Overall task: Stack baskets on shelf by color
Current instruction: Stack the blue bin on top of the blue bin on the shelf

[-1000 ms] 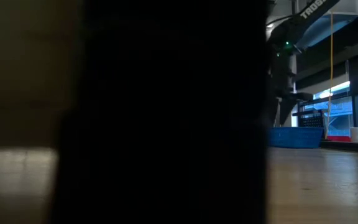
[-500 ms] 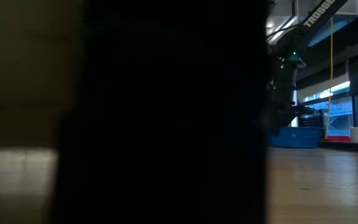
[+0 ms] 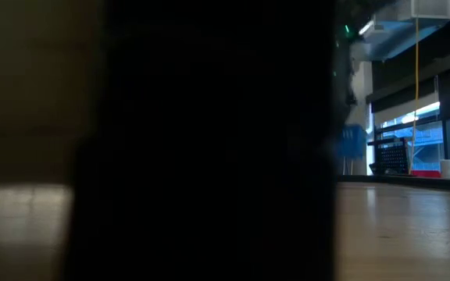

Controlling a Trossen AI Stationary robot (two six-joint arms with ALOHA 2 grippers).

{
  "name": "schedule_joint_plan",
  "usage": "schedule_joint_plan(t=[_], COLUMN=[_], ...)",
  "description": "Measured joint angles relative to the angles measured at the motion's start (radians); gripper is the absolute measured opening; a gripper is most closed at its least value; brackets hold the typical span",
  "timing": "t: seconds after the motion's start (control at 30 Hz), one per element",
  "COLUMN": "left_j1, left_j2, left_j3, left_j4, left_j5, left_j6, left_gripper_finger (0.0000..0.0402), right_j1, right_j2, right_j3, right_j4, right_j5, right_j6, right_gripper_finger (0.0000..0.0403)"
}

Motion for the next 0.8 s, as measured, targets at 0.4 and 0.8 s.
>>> schedule_joint_plan(t=[0.4,0.8], left_j1=[0.0,0.0], left_j2=[0.029,0.2], left_j3=[-0.001,0.0], left_j4=[0.008,0.352], left_j5=[-0.014,-0.052], left_j6=[0.302,0.76], left_gripper_finger=[0.0062,0.0063], right_j1=[0.449,0.648], right_j2=[0.0,0.0], right_j3=[0.363,0.496], right_j4=[-0.106,-0.096], right_j5=[0.223,0.336], right_j6=[-0.345,-0.369], right_gripper_finger=[0.0001,0.0])
